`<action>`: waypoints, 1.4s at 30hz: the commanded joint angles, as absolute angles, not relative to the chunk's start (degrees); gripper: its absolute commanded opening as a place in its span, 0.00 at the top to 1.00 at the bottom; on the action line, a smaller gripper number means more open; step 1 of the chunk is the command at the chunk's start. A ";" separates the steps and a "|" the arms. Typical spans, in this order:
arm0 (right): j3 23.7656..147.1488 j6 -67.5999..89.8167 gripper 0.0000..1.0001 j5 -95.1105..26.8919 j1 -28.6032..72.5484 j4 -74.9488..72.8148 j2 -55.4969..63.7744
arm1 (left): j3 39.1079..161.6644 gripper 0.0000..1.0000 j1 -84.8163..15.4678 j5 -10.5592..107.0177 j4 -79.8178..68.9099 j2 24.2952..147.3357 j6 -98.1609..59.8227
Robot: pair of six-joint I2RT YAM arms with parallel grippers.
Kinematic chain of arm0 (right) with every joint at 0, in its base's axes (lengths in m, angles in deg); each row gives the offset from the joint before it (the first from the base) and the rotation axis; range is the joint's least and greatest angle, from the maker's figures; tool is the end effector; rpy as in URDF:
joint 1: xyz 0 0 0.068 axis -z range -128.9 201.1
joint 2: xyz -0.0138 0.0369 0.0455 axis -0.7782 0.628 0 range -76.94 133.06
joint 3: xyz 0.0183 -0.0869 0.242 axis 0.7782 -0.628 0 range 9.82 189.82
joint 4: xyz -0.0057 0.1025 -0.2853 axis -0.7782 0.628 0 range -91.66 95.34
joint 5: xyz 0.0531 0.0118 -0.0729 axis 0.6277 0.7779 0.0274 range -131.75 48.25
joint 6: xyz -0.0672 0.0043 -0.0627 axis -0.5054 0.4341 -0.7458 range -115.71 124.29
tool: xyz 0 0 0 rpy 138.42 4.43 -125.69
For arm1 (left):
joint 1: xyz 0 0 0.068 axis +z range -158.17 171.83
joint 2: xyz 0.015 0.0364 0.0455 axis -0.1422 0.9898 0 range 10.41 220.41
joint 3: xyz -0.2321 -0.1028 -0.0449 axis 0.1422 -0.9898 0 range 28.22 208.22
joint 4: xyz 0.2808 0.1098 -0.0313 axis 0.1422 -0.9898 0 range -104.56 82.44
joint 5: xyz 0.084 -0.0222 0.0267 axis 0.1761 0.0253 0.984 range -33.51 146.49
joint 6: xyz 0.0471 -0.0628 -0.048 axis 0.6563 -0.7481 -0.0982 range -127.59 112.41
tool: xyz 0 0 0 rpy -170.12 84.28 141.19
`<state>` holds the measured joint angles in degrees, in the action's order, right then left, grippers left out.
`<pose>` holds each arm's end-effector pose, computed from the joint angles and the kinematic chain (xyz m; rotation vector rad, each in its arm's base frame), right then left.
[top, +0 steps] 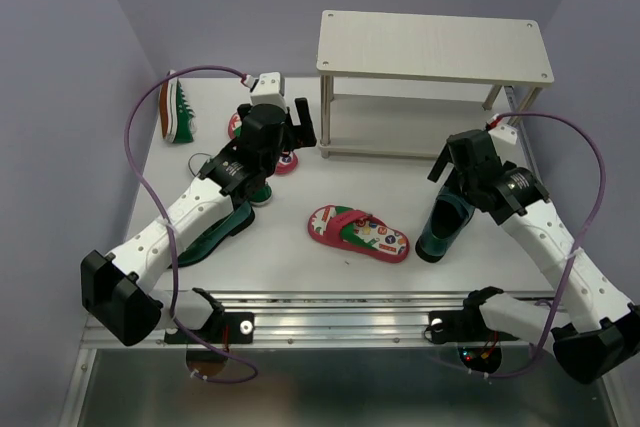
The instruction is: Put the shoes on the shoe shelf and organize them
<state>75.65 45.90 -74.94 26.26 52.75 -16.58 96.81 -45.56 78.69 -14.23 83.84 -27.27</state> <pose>0.2670 0.0738 0.3087 0.5742 2.1813 -0.0991 0.3286 -0.2118 0.3570 -0.0078 1.7721 -0.3812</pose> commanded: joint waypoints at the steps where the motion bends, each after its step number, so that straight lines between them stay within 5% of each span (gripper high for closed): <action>1: 75.48 46.39 0.00 -76.29 26.14 51.42 -16.91 | 100.11 0.01 -45.44 78.73 -11.95 83.53 -27.10; 19: 69.86 43.76 0.00 -63.03 26.14 51.78 -14.80 | 100.11 0.01 -45.35 78.29 -11.34 84.24 -26.57; 23: 64.77 44.81 0.07 -58.89 26.14 50.02 -15.24 | 99.67 0.01 -45.35 78.29 -11.42 84.15 -26.40; 32: 59.57 43.93 0.52 -55.90 26.14 43.43 -12.00 | 99.41 0.01 -45.35 78.02 -11.86 84.06 -26.31; 39: 57.64 43.93 0.61 -53.97 26.14 41.58 -8.92 | 98.62 0.01 -45.26 78.02 -12.21 83.36 -26.84; 41: 57.90 43.85 0.71 -54.23 26.14 42.02 -9.00 | 98.53 0.01 -45.26 77.94 -12.30 83.18 -26.93; 42: 58.25 43.76 0.87 -54.67 26.14 43.06 -9.26 | 98.53 0.01 -45.26 77.94 -12.30 83.27 -27.01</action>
